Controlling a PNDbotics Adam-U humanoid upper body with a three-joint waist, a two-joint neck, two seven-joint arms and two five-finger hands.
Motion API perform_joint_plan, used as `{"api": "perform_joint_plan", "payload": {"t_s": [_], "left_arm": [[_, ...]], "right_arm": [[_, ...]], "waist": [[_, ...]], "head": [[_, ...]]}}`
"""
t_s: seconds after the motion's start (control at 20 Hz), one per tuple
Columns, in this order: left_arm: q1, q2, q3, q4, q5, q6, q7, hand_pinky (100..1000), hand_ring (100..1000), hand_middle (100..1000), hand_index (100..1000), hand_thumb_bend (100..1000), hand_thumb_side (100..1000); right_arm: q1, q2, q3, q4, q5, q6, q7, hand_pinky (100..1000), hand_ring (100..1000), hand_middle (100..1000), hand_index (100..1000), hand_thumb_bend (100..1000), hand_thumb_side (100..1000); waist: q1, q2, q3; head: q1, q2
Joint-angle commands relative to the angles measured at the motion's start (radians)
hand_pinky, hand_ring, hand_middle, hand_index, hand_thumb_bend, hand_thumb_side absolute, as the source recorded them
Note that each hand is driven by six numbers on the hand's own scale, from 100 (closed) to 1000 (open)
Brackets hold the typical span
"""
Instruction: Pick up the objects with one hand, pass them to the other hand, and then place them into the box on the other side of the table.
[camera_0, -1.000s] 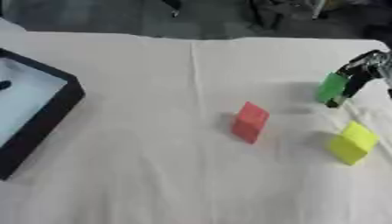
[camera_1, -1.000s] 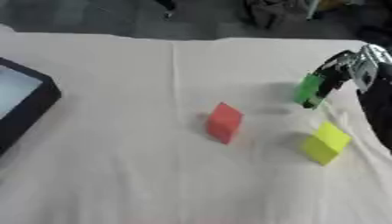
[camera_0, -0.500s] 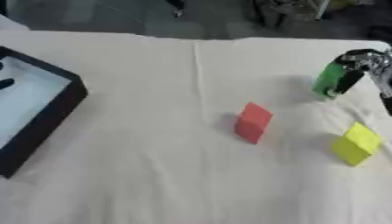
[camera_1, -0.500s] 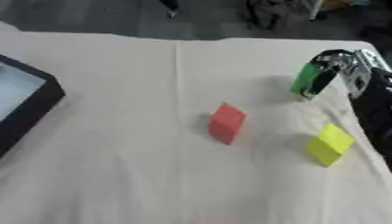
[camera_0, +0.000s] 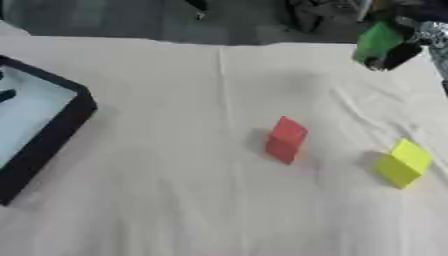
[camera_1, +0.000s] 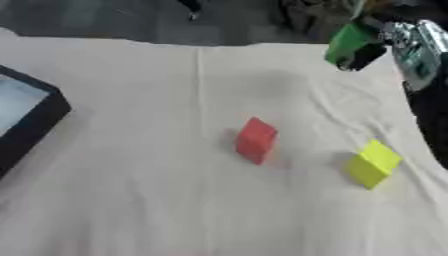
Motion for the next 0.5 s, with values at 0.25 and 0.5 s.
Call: {"api": "perform_joint_plan", "payload": {"t_s": [0.25, 0.5], "left_arm": [[-0.023, 0.016, -0.027, -0.067, -0.025, 0.023, -0.031, 757, 862, 820, 809, 171, 736], [-0.031, 0.014, -0.060, -0.118, -0.071, 0.075, -0.071, 762, 871, 830, 818, 187, 688]], "right_arm": [[0.056, 0.037, 0.071, -0.274, 0.029, 0.033, -0.211, 787, 681, 535, 680, 100, 100], [0.118, 0.137, 0.101, -0.347, 0.089, 0.011, -0.319, 793, 676, 535, 680, 100, 100]], "waist": [[0.013, -0.014, 0.006], [0.019, -0.009, 0.008]], "head": [[-0.012, -0.026], [-0.005, -0.038]]}}
